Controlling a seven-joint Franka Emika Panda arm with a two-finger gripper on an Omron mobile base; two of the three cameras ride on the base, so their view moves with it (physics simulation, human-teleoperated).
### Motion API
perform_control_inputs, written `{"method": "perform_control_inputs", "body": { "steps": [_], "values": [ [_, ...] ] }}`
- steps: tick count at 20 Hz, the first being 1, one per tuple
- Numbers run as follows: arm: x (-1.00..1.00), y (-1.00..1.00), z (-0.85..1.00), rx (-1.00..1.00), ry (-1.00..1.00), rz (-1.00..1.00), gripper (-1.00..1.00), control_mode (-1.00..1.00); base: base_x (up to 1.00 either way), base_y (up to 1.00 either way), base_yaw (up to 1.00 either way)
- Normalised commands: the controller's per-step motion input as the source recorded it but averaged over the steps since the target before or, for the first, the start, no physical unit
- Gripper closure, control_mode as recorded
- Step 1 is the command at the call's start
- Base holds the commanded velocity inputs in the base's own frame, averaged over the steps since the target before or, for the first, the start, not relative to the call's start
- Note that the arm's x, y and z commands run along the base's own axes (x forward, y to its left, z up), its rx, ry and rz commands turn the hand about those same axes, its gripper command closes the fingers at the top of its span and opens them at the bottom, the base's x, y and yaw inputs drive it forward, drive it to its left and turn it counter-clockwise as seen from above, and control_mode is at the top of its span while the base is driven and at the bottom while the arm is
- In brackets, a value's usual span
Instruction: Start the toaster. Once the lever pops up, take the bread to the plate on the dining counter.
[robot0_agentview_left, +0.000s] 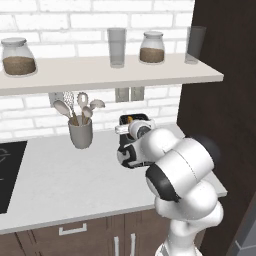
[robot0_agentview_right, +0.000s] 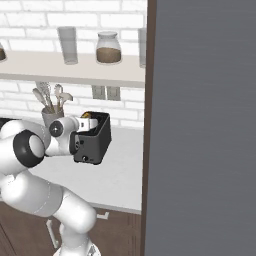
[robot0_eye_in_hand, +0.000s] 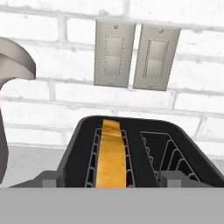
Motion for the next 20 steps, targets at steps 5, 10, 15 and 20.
{"method": "perform_control_inputs", "body": {
  "steps": [5,10,15,20],
  "values": [
    [0.00,0.00,0.00,0.00,0.00,0.00,1.00,-1.00,0.00,0.00,0.00],
    [0.00,0.00,0.01,0.00,0.00,0.00,1.00,-1.00,0.00,0.00,0.00],
    [0.00,0.00,0.14,0.01,0.00,0.00,1.00,-1.00,0.00,0.00,0.00],
    [-0.03,0.00,0.53,0.01,0.00,0.00,1.00,-1.00,0.00,0.00,0.00]
  ]
}}
